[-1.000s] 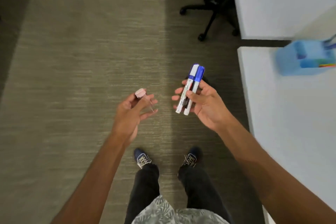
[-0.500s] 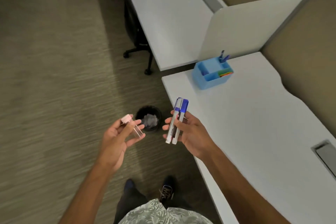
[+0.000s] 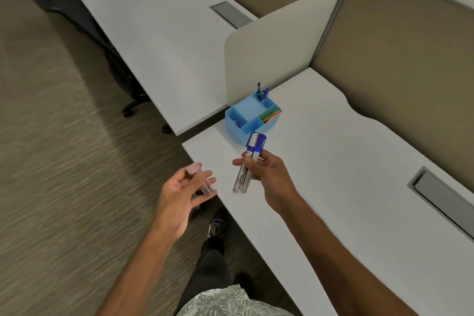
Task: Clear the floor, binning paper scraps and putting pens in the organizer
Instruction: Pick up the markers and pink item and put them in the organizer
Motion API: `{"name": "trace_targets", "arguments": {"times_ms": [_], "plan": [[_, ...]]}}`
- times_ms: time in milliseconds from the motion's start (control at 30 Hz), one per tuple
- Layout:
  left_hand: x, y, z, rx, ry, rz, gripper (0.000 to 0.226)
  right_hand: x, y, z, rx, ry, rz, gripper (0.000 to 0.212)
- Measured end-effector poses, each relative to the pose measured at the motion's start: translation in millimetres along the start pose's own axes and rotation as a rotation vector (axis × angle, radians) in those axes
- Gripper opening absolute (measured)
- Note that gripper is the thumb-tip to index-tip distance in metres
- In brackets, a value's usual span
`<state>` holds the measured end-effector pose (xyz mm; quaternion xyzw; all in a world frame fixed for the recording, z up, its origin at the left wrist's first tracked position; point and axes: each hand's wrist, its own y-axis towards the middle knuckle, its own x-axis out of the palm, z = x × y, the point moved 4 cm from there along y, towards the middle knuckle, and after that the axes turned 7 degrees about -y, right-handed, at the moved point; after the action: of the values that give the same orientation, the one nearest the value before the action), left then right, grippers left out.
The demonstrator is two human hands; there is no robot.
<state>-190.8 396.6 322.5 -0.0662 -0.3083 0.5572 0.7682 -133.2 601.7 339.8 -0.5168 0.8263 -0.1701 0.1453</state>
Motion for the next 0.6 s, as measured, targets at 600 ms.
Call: {"name": "trace_targets", "arguments": {"times_ms": [600], "plan": [[52,189,29,-0.23,0.165,-0.1,0.027,-38,201,-22,-0.039,-0.016,0.47,0.025]]}}
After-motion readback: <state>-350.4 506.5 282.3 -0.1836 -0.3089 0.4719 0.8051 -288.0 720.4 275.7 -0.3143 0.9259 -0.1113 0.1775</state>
